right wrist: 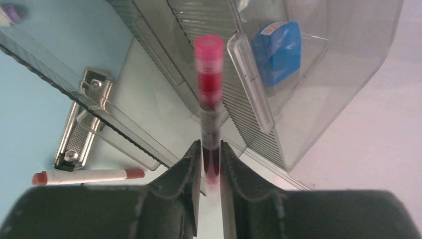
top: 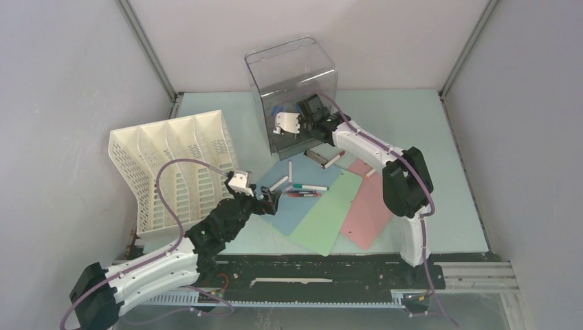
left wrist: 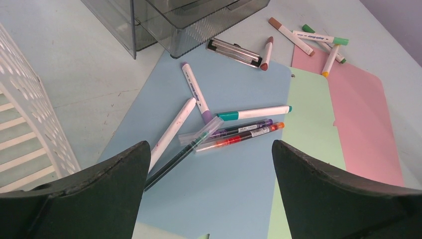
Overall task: Organize the desk
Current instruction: Place the stationery in the drawer.
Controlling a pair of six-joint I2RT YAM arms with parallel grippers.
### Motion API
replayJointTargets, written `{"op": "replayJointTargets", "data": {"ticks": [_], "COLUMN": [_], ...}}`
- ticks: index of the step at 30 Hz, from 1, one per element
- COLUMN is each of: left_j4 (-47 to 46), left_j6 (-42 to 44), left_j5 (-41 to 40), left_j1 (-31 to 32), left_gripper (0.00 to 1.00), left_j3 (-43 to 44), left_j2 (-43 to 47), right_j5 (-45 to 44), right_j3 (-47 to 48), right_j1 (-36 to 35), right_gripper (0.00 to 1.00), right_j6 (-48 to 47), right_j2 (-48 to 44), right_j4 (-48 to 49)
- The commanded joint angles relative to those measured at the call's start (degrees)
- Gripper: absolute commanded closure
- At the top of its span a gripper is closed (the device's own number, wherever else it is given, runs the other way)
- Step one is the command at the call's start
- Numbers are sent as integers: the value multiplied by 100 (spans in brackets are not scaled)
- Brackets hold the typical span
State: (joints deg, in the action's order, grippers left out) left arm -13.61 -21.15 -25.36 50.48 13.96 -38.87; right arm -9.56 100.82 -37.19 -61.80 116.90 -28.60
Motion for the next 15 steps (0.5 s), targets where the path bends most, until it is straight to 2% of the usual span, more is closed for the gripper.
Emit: {"op": "replayJointTargets", "data": {"ticks": [1,4,6,15], "left_j4": [-167,-169,-165,-224], "left_j6": [-88,-106,-122,-203], "left_j5": [-98,-85,-87,-13], "left_j1": [-44,-47,-47,-63], "left_gripper": [0,0,0,0], "left_j3": [8,-9,-34,-94], "left_j2": [38,37,49,107], "right_j5": [-149,-156,-146,214], "right_j3": [224,214,211,111], "right_j1": [-60,-69,-69,-142], "right_gripper": [70,57,52,51], "right_j6": [-16,37,77,655], "right_j2": [76,85,78,-354], "right_j4": [323,323,322,-226]}}
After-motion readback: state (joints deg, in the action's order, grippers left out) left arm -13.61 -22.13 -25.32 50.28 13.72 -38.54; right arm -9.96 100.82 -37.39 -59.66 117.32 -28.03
